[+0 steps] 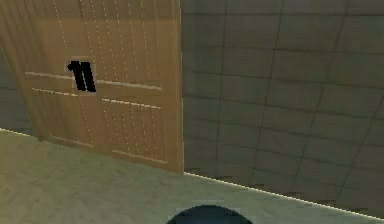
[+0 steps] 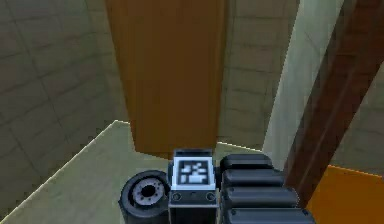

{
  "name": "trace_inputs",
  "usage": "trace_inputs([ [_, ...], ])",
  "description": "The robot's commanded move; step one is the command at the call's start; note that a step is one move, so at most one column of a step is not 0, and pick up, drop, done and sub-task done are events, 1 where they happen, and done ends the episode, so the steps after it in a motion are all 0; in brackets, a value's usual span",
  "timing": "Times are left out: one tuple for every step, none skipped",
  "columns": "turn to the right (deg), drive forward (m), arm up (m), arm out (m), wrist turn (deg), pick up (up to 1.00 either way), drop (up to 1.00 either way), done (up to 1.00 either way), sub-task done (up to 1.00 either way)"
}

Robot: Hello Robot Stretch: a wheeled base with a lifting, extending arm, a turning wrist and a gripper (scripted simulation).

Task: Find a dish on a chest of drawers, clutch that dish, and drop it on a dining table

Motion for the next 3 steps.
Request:
trace_inputs([
  [0.0,0.8,0.0,0.0,0.0,0.0,0.0,0.0,0.0],
  [-45.0,0.0,0.0,0.0,0.0,0.0,0.0,0.0,0.0],
  [-21.0,0.0,0.0,0.0,0.0,0.0,0.0,0.0,0.0],
])
